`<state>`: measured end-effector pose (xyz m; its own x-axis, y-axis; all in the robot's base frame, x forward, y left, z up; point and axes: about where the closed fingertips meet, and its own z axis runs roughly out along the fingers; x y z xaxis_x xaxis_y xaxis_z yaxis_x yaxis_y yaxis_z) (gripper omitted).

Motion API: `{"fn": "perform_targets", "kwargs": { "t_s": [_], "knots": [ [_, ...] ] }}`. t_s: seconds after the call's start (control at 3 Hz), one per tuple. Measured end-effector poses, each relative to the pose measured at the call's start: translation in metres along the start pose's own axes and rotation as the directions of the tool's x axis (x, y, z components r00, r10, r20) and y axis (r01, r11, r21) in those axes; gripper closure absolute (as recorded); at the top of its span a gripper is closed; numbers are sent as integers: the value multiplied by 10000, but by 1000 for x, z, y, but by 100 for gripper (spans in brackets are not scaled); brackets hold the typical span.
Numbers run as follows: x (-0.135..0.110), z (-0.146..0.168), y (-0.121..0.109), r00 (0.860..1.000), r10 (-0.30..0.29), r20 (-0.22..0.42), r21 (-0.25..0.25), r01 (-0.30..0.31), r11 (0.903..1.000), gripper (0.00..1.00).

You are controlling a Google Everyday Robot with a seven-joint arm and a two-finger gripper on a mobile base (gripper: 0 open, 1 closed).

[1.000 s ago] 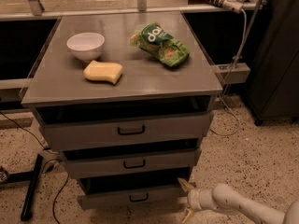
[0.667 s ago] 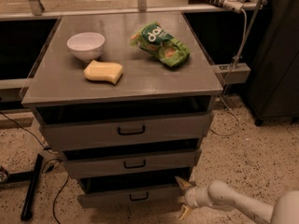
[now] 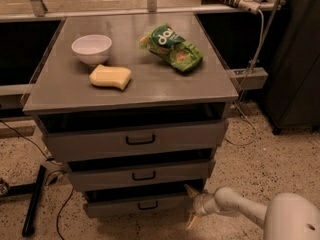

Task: Open bottom drawer

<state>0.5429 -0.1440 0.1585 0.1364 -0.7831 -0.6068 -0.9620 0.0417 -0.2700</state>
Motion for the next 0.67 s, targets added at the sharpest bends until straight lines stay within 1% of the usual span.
{"fn": "perform_targets", "kwargs": {
  "t_s": [0.33,0.67],
  "knots": [
    [0,0,0,10000,0,0,0,0,10000,19],
    [-3,-4,-1,10000,-4,26,-10,4,10000,42]
  ]
}}
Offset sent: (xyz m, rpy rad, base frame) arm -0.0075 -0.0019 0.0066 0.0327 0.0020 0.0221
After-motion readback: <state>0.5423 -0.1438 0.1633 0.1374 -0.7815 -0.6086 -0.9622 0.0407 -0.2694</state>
